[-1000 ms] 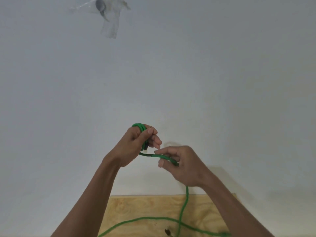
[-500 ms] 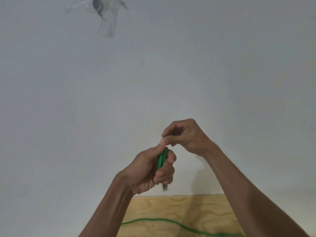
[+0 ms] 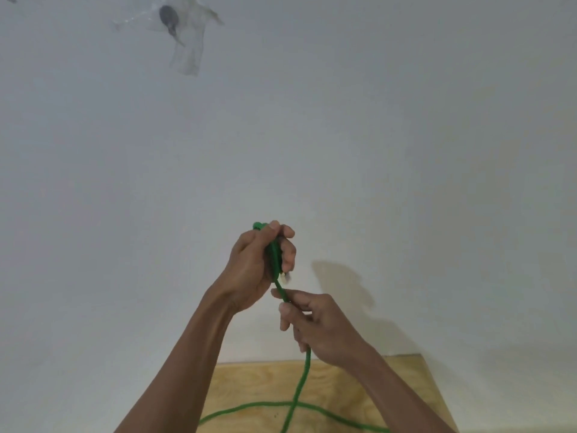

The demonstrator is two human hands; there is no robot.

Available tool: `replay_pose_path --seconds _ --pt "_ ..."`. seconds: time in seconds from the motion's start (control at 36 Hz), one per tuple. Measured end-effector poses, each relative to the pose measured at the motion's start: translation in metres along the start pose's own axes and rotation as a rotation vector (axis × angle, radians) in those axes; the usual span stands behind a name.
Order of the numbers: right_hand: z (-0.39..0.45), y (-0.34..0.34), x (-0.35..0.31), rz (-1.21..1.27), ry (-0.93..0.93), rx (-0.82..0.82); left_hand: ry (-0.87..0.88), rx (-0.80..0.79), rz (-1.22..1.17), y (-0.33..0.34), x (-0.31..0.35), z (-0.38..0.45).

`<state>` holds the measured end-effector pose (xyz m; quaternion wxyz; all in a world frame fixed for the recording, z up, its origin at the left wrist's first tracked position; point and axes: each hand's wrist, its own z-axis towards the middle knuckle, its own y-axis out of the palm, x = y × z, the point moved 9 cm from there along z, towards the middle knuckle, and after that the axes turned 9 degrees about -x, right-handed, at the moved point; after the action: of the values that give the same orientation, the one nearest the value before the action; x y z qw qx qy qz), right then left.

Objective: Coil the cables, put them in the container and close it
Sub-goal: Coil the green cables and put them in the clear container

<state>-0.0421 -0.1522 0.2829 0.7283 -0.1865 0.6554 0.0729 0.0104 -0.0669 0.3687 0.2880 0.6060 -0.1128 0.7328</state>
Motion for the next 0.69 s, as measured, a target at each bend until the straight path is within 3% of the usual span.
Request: replay_pose_path --seconds 0.19,0.36,0.44,0.56,0.69 --pt "-0.006 -0.001 -0.028 -0.413 0.035 -0.044 -0.019 0.036 0.531 -0.018 -0.005 -0.009" --pt "-0.002 -0.015 -0.082 -0.764 -0.078 -0.062 -0.124 -0.047 0.692 -0.016 -0.025 -0.022" --pt "0.009 -0.030 -0.101 -0.749 -0.143 -0.020 -0.202 -0.107 0.620 -0.003 -0.039 -0.032" --pt "0.023 -0.042 -0.108 -0.455 -0.244 -0.041 -0.314 -0.118 0.310 0.013 -0.056 -0.044" --pt "0.035 -0.056 -0.103 -0.219 -0.314 -0.021 -0.324 -0.145 -0.020 0.032 -0.056 -0.053"
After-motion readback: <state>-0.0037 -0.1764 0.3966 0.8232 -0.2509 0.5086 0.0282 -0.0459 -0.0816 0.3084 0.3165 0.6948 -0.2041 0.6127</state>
